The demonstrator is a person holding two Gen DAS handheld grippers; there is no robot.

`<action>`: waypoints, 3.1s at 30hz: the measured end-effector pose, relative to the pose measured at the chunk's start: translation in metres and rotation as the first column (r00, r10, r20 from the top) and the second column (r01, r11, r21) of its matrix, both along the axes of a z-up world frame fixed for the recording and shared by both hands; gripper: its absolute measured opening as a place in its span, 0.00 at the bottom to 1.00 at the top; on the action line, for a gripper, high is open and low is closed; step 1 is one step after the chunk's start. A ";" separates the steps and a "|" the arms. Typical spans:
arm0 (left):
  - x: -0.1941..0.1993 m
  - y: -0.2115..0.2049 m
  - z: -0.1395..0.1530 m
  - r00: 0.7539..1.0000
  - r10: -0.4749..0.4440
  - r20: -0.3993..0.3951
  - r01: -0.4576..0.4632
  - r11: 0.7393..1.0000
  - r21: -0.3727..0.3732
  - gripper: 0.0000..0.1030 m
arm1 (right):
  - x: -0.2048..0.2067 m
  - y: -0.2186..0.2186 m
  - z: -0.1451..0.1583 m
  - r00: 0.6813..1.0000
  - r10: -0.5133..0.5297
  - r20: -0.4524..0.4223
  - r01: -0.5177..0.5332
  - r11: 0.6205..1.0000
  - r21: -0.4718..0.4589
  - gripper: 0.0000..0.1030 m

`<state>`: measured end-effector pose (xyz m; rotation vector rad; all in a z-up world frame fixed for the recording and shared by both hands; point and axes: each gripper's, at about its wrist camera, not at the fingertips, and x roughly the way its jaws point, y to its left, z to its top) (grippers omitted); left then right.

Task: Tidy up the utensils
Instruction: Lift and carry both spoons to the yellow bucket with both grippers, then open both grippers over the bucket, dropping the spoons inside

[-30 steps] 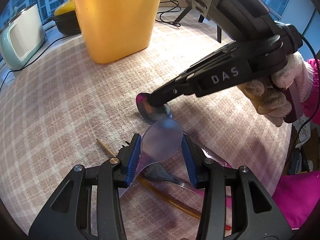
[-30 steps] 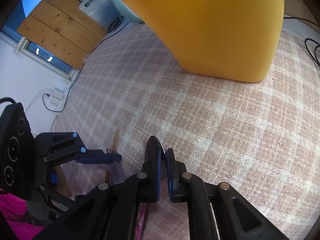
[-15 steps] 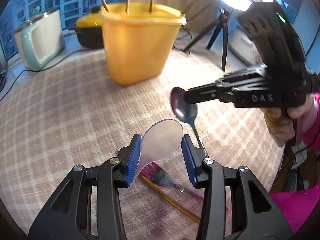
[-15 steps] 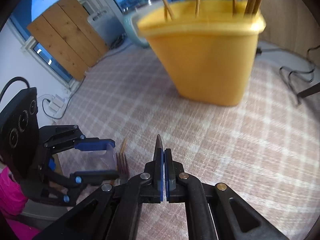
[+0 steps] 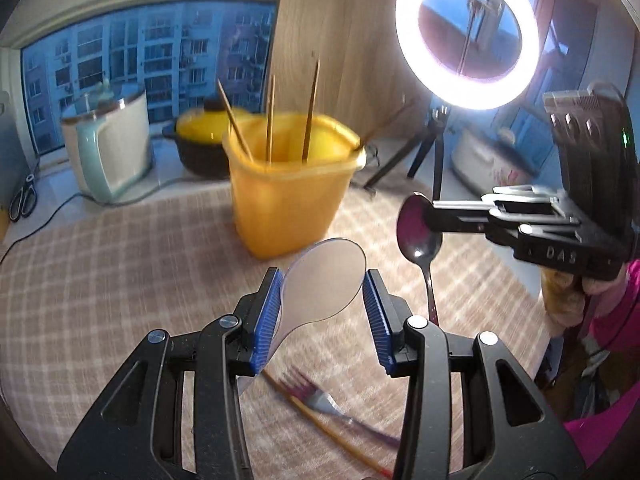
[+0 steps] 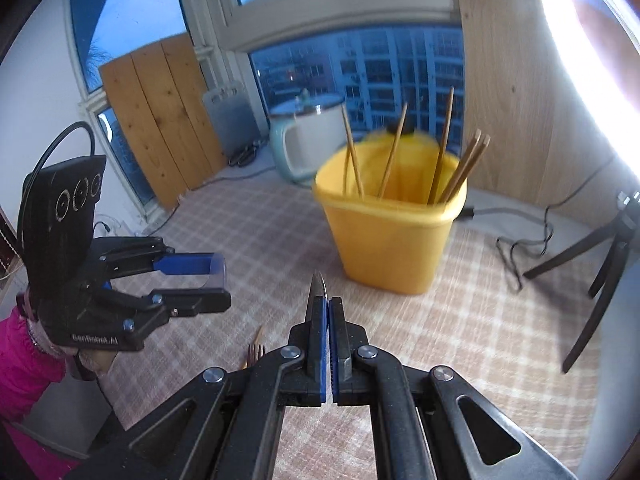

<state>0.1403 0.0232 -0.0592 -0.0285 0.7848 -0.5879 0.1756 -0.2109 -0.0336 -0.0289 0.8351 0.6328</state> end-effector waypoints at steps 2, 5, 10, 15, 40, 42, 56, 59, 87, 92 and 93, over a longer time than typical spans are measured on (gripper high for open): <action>0.006 0.003 0.008 1.000 0.011 0.001 -0.011 0.998 -0.054 0.41 | -0.001 -0.002 0.011 0.999 -0.023 0.033 0.023 1.000 0.011 0.00; 0.017 0.005 0.019 1.000 0.027 0.014 -0.026 0.993 -0.111 0.41 | 0.001 -0.007 0.026 0.996 -0.055 0.074 0.053 0.998 0.027 0.00; 0.040 0.008 0.035 0.999 0.048 0.019 -0.043 0.974 -0.224 0.41 | 0.006 -0.009 0.051 0.985 -0.089 0.151 0.085 0.996 0.030 0.00; 0.067 0.011 0.049 0.997 0.080 0.017 -0.070 0.944 -0.323 0.41 | 0.015 -0.009 0.067 0.973 -0.119 0.200 0.114 0.993 0.035 0.00; 0.177 -0.007 0.066 0.993 0.113 -0.019 -0.103 0.810 -0.578 0.41 | 0.096 -0.011 0.091 0.924 -0.242 0.296 0.249 0.968 0.013 0.00; 0.183 -0.010 0.063 0.994 0.106 -0.020 -0.098 0.811 -0.577 0.41 | 0.098 -0.008 0.090 0.919 -0.245 0.310 0.258 0.966 0.000 0.00; 0.198 -0.007 0.026 0.991 0.110 -0.080 -0.136 0.825 -0.548 0.41 | 0.126 0.006 0.065 0.903 -0.264 0.338 0.302 0.951 -0.065 0.00; 0.195 -0.002 0.022 0.989 0.118 -0.087 -0.146 0.830 -0.538 0.41 | 0.130 0.007 0.061 0.909 -0.265 0.323 0.300 0.952 -0.065 0.00; 0.147 0.017 0.010 0.983 0.156 -0.096 -0.181 0.903 -0.388 0.18 | 0.110 -0.011 0.028 0.959 -0.250 0.135 0.249 0.968 0.024 0.24; 0.124 0.015 0.009 0.981 0.176 -0.077 -0.190 0.943 -0.273 0.18 | 0.097 -0.015 0.031 0.960 -0.247 0.131 0.244 0.969 0.039 0.26; 0.119 0.014 0.008 0.981 0.179 -0.075 -0.192 0.951 -0.243 0.18 | 0.093 -0.016 0.032 0.960 -0.246 0.131 0.243 0.969 0.042 0.27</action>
